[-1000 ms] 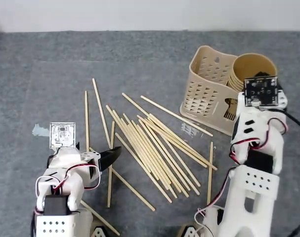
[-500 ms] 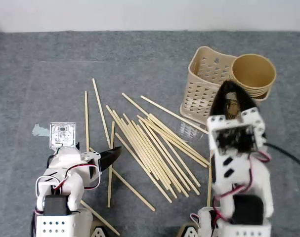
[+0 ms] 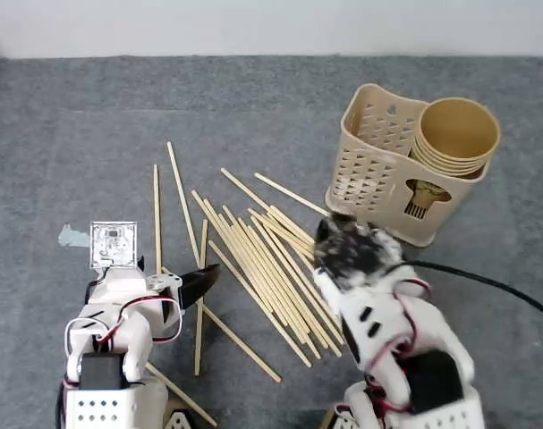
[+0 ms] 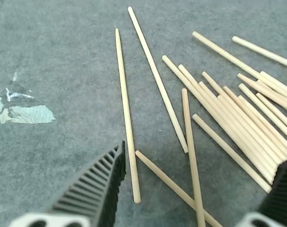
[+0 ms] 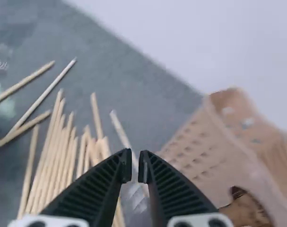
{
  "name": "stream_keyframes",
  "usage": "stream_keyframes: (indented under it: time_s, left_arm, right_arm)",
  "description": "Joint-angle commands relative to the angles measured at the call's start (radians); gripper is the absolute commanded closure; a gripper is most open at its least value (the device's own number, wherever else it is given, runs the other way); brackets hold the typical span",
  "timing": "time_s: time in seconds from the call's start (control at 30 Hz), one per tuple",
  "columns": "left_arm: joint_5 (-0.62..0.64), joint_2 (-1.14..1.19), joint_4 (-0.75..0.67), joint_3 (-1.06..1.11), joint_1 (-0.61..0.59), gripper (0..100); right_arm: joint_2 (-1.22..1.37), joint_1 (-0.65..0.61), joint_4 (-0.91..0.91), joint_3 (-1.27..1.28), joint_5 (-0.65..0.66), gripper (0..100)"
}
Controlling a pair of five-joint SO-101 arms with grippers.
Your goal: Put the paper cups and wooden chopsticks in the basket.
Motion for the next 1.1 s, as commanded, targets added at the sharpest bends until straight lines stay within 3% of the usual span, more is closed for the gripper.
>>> stream_keyframes:
  time_s: [0.0, 0.27, 0.47, 0.7, 1.07]
  left_arm:
    - [-0.002, -0.012, -0.023, -0.007, 0.002, 55]
    - [0.002, -0.012, -0.023, -0.008, -0.006, 55]
    - [0.002, -0.012, -0.023, -0.008, -0.006, 55]
    - [0.0, -0.012, -0.023, -0.008, -0.006, 55]
    - [0.0, -0.012, -0.023, -0.008, -0.005, 55]
  right_arm:
    - [0.176, -0.025, 0.053, -0.089, 0.009, 94.1]
    - [0.654, -0.024, 0.147, -0.324, 0.006, 93.2]
    - [0.969, -0.021, 0.174, -0.516, 0.009, 83.9]
    - [1.316, -0.025, 0.182, -0.769, 0.011, 83.6]
    - [1.638, -0.077, 0.185, -0.982, 0.011, 83.7]
